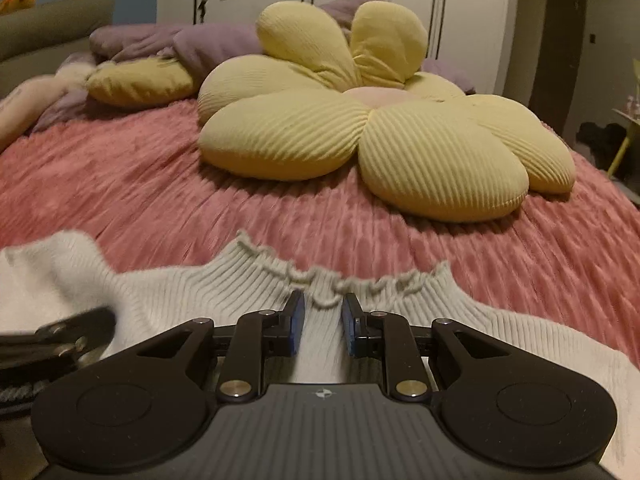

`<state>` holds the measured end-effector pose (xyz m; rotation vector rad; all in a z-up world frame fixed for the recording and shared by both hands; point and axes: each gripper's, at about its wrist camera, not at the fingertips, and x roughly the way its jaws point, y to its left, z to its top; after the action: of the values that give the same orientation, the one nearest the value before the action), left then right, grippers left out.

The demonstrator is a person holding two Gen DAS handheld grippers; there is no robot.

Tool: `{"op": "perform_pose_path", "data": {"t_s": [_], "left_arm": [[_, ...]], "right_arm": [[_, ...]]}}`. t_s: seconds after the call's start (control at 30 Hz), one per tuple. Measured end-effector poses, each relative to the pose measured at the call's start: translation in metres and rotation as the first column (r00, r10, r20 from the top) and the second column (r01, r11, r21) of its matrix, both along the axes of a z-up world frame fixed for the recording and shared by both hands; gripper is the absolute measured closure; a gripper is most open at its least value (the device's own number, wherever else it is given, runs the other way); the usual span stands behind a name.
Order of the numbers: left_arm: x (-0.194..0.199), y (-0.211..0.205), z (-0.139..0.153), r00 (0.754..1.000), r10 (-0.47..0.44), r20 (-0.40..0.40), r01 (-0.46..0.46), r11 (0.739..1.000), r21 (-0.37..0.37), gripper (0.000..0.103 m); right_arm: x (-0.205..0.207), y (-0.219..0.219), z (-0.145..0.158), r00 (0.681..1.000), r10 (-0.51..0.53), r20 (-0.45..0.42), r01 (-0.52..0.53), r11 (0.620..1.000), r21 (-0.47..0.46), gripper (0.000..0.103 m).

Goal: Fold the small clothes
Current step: 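Grasp the ruffled collar edge with the right tool and lift it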

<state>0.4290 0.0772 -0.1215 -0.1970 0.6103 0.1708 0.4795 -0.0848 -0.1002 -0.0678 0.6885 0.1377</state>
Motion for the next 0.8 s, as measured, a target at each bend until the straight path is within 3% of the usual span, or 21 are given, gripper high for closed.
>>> {"op": "perform_pose_path", "data": {"t_s": [0.07, 0.17, 0.3, 0.5, 0.73, 0.8], "left_arm": [[-0.001, 0.000, 0.000, 1.000, 0.000, 0.010, 0.000, 1.000, 0.004, 0.000], [-0.004, 0.003, 0.002, 1.000, 0.001, 0.016, -0.001, 1.000, -0.005, 0.000], [-0.011, 0.005, 0.007, 0.997, 0.069, 0.018, -0.069, 0.996, 0.047, 0.000], [-0.014, 0.012, 0.008, 0.998, 0.068, 0.015, -0.068, 0.997, 0.019, 0.000], [-0.017, 0.013, 0.011, 0.997, 0.074, 0.030, -0.075, 0.997, 0.013, 0.000], [-0.017, 0.013, 0.011, 0.997, 0.075, 0.027, -0.075, 0.997, 0.012, 0.000]], "right_arm": [[-0.003, -0.009, 0.004, 1.000, 0.009, 0.011, -0.009, 0.998, 0.068, 0.081], [-0.003, -0.015, 0.011, 0.998, 0.064, 0.000, -0.063, 0.987, 0.146, 0.062], [-0.004, 0.001, 0.014, 0.990, 0.143, 0.012, -0.144, 0.986, 0.087, 0.061], [0.002, 0.013, 0.013, 0.979, 0.202, -0.005, -0.201, 0.978, 0.056, 0.059], [0.009, 0.001, 0.020, 0.967, 0.254, -0.010, -0.246, 0.946, 0.212, 0.060], [0.008, 0.016, 0.015, 0.964, 0.265, -0.019, -0.262, 0.960, 0.098, 0.060]]}}
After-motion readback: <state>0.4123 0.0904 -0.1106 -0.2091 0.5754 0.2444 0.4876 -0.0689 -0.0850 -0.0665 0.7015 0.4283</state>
